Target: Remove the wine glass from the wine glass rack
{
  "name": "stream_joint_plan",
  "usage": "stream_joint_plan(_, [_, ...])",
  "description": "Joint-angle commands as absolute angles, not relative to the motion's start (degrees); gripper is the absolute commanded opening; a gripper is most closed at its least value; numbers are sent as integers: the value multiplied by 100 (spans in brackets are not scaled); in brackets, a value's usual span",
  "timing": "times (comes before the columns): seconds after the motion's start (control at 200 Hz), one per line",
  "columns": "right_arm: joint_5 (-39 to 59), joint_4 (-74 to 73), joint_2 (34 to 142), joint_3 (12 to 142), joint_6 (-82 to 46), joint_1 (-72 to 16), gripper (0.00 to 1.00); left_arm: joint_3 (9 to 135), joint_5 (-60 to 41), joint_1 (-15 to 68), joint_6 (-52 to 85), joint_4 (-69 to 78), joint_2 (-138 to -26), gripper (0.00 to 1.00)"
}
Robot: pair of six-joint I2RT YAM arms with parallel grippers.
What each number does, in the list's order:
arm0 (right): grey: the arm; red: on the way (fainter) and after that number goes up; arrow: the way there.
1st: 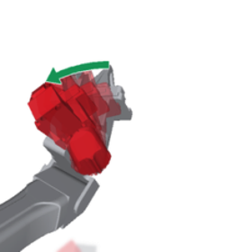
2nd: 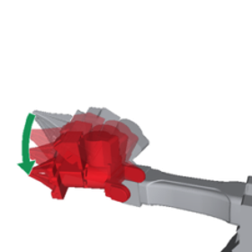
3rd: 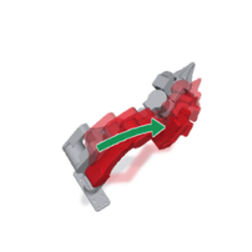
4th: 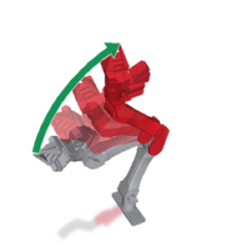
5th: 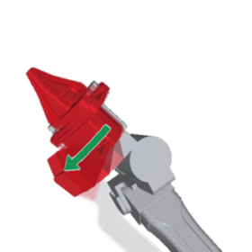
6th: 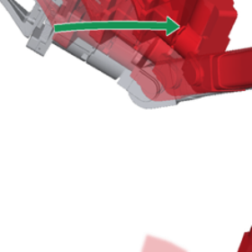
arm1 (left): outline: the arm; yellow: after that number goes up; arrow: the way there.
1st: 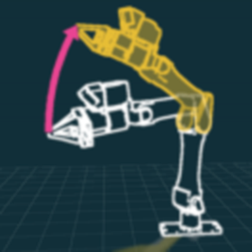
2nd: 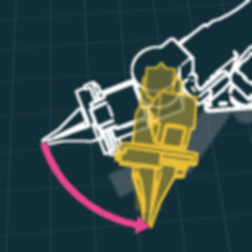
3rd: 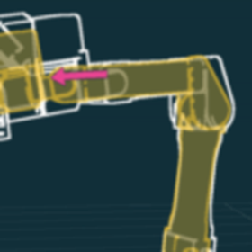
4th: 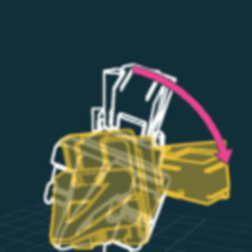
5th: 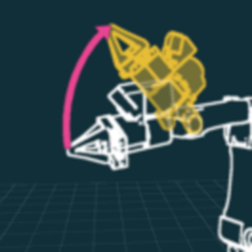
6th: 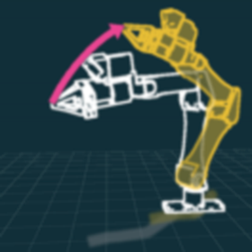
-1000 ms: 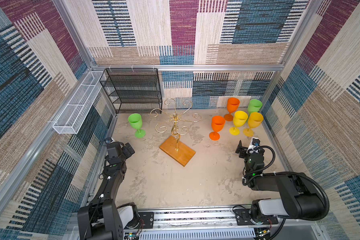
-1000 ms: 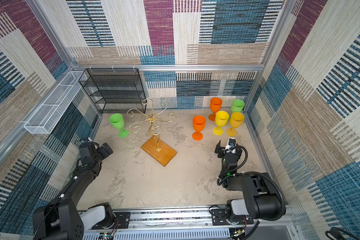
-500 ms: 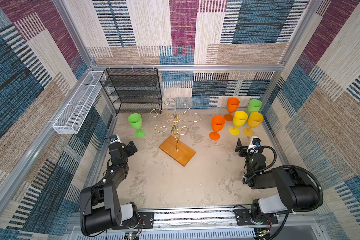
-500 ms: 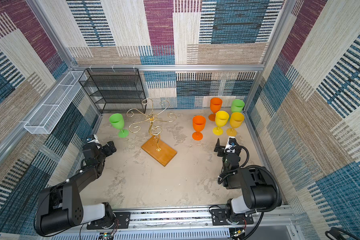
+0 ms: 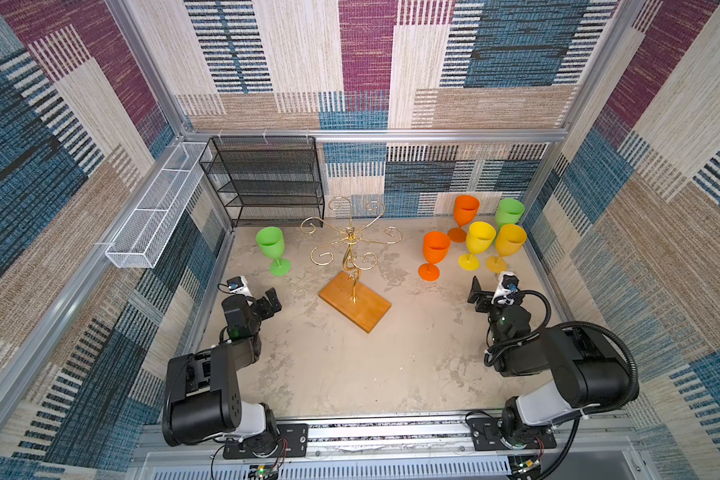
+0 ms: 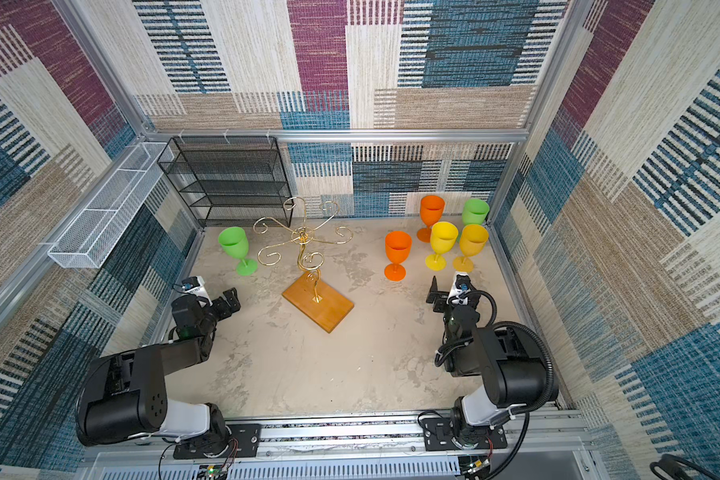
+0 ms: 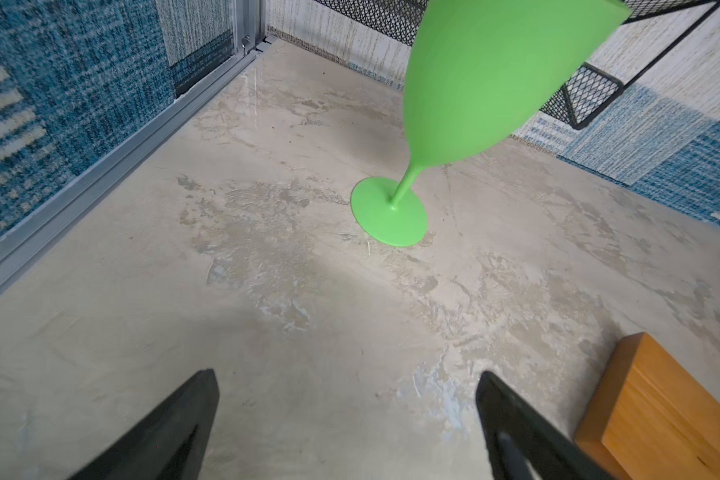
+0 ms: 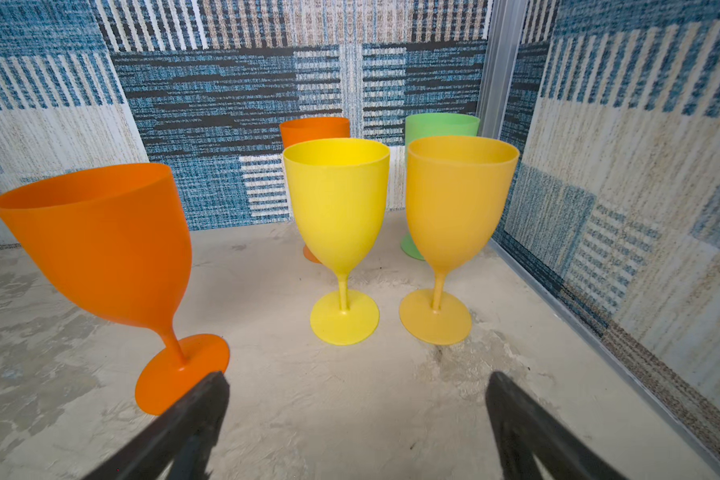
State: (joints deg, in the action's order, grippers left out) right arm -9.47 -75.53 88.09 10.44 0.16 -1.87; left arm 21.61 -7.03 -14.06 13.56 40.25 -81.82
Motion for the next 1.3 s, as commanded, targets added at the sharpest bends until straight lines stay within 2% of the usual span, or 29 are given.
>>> stream_joint_plan(0.0, [-949,-7583,8798,1074,18,-185,100,2153,-889,-1391,1176,4585,-8191,99])
stream_joint_plan(0.446, [-949,-7609,8808,1081,18,-185,100,2372,-1286,-1245,836,4435,-8356,99])
stream_joint_plan(0.566, [-949,-7607,8809,1079,23,-185,100,2470,-1032,-772,332,4280,-8465,99])
stream_joint_plan(0.641, [-947,-7611,8814,1074,18,-187,100,2264,-712,-345,-74,5217,-8935,100])
stream_joint_plan(0.691, [-949,-7604,8811,1074,17,-185,100,2634,-250,-299,68,4029,-8711,99])
stream_joint_plan(0.746, [-953,-7599,8813,1084,17,-185,100,2489,-206,-282,28,4802,-8947,99])
stream_joint_plan(0.801, [-945,-7594,8810,1088,15,-185,100,2643,-220,-281,68,4116,-8753,99])
stream_joint_plan(0.866, [-949,-7597,8812,1079,15,-185,100,2501,-185,-277,27,4740,-8926,99])
stream_joint_plan(0.931, [-949,-7616,8807,1081,18,-185,100,2601,-207,-272,46,4262,-8786,99])
stream_joint_plan(1.001, [-949,-7614,8807,1080,18,-185,100,2493,-192,-272,33,4696,-8888,99])
stream_joint_plan(1.292, [-940,-7582,8806,1090,18,-185,100,2503,-196,-271,27,4591,-8831,99])
